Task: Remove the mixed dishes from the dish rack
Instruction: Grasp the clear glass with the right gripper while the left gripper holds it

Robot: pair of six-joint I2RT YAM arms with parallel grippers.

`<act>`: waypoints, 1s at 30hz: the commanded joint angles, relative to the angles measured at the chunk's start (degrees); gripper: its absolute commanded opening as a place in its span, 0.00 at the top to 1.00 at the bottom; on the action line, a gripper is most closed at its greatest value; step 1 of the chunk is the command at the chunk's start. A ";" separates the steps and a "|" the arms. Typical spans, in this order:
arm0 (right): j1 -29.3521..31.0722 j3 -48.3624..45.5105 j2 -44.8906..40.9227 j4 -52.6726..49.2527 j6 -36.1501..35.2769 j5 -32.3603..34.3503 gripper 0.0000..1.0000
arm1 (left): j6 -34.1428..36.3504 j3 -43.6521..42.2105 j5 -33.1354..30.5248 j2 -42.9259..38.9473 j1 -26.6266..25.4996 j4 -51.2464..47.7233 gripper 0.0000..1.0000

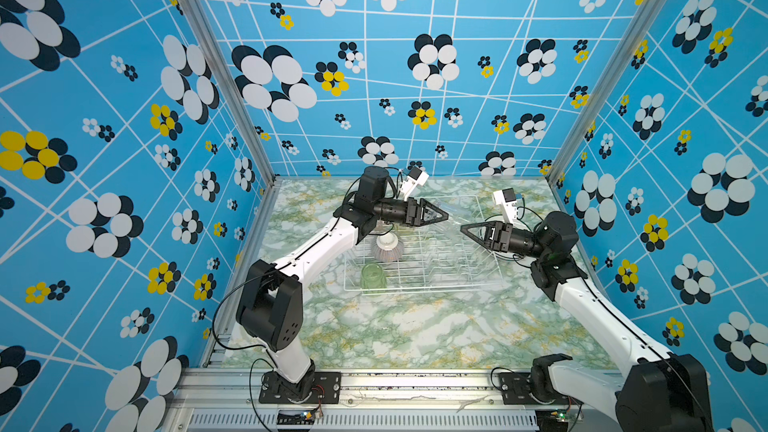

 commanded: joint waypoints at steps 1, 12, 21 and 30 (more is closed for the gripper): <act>0.90 2.64 0.57 5.47 2.23 0.63 0.74 | -3.66 -0.53 1.54 1.90 -1.00 7.36 0.59; 1.08 3.35 3.02 9.02 4.39 3.05 0.89 | -7.05 -0.53 2.53 3.72 -2.10 12.16 0.59; 1.12 4.37 1.79 3.40 0.83 4.33 1.00 | -2.82 0.16 0.43 3.05 -2.10 5.50 0.39; 1.12 9.34 -3.80 -24.56 -16.90 4.91 1.00 | 14.57 2.66 -8.80 -2.42 -0.99 -17.60 0.25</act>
